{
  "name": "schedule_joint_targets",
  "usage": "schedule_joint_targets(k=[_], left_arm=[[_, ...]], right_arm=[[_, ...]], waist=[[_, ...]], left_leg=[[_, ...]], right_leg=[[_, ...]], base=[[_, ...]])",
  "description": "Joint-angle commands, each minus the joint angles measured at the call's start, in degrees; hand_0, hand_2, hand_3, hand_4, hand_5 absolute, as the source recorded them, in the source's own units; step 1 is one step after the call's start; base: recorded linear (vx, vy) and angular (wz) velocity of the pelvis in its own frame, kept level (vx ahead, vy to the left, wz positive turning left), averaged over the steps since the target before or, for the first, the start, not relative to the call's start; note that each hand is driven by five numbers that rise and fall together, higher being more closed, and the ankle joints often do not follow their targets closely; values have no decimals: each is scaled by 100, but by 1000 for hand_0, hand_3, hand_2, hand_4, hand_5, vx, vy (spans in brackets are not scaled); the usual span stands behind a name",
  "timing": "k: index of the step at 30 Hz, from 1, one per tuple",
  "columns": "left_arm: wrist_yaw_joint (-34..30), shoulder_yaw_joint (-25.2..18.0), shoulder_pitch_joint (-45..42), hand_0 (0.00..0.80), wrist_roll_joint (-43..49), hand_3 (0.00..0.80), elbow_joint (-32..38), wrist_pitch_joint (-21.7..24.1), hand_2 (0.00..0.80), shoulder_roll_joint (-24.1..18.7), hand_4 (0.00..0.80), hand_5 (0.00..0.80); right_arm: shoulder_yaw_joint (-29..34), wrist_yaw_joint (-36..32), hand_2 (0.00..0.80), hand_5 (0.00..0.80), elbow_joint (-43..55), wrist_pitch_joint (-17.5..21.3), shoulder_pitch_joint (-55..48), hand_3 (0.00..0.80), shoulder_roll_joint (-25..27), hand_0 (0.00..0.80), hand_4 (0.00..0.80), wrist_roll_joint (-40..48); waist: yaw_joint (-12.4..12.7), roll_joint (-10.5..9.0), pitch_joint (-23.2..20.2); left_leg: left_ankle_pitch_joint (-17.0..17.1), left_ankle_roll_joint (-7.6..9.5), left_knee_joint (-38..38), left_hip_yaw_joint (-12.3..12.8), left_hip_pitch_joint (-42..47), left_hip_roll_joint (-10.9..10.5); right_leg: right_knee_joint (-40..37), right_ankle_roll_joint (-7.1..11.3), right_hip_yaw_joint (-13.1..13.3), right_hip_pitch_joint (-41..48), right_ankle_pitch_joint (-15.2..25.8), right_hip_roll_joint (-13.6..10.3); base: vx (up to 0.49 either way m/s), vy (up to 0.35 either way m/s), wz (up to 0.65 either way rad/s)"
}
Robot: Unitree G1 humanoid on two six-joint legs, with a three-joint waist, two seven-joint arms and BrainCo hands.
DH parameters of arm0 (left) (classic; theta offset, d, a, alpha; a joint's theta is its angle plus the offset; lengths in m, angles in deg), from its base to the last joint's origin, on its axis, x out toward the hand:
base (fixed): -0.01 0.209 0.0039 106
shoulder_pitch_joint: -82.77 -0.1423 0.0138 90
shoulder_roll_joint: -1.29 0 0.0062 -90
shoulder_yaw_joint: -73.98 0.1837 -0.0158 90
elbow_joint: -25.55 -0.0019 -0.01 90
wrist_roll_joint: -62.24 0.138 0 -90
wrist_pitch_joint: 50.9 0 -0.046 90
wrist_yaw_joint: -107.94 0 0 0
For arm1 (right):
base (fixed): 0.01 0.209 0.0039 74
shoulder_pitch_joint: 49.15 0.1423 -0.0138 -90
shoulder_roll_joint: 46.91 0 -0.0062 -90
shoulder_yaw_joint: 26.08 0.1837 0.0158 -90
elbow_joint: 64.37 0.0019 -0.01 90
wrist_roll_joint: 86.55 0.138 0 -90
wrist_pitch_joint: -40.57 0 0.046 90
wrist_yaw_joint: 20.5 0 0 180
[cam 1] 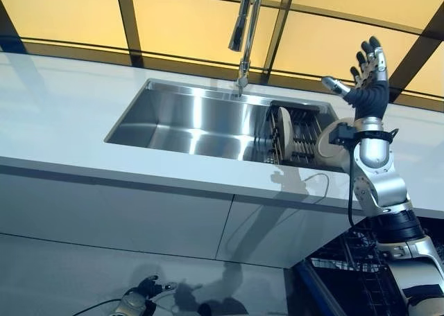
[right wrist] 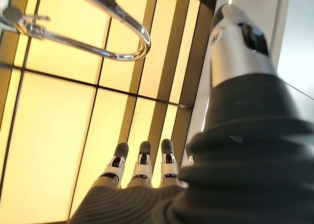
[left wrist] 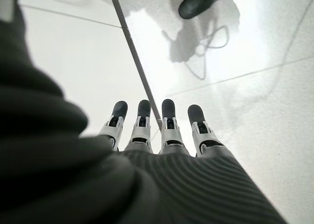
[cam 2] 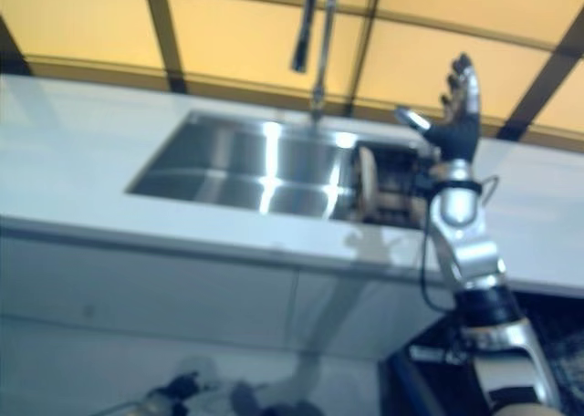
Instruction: Take plates into dishwasher
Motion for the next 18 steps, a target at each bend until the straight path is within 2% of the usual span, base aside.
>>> schedule_joint_targets(k=[1,3,6,9,12,15,17,18], left_arm=[[13,-22,-136,0,212,0,126,-30,0,-60,0,0],[42,7,-159,0,244,0,11,32,0,-10,0,0],[43,-19,-226,0,369,0,-52,100,0,28,0,0],[35,-64,-272,0,360,0,-183,182,0,24,0,0],[-11,-142,-287,0,261,0,-235,154,0,27,0,0],[-84,-157,-347,0,298,0,-192,181,0,100,0,0],[-45,-160,-393,0,252,0,-175,245,0,153,0,0],[-27,-155,-405,0,243,0,-163,285,0,177,0,0]], right_arm=[[352,222,0,0,-310,65,666,0,452,0,0,95],[359,403,0,0,-288,-103,712,0,492,0,0,64],[522,519,0,0,-290,-240,636,0,463,0,0,12],[632,552,0,0,-403,-329,574,0,501,0,0,66],[681,494,0,0,-525,-437,590,0,506,0,0,70],[641,480,0,0,-557,-586,524,0,509,0,0,85],[647,468,0,0,-611,-700,519,0,563,0,0,107],[647,464,0,0,-639,-746,502,0,586,0,0,141]], waist=[[-68,-114,-87],[-264,-80,-45],[-320,-43,-6],[-329,-91,-100],[-317,-100,-205],[-353,-99,-337],[-374,-79,-366],[-379,-64,-367]], left_leg=[[-455,-547,-1,-172,197,55],[-622,-520,-7,-337,452,26],[-764,-472,4,-426,627,45],[-906,-467,68,-463,677,45],[-1000,-550,162,-313,756,107],[-1221,-731,503,-125,898,227],[-1124,-850,886,-91,881,305],[-930,-940,1176,-111,814,363]], right_leg=[[-1636,-111,-126,71,1591,324],[-1924,-56,103,-360,1926,472],[-1737,-76,94,-550,1939,434],[-1816,-101,222,-252,1931,406],[-1790,-138,85,-32,1788,391],[-1786,-263,-34,174,1614,382],[-1736,-355,-75,222,1511,421],[-1722,-422,-75,272,1450,457]], base=[[347,-40,13],[380,-30,6],[344,-95,22],[293,-180,18],[257,-173,7],[268,-194,1],[238,-205,1],[153,-159,2]])
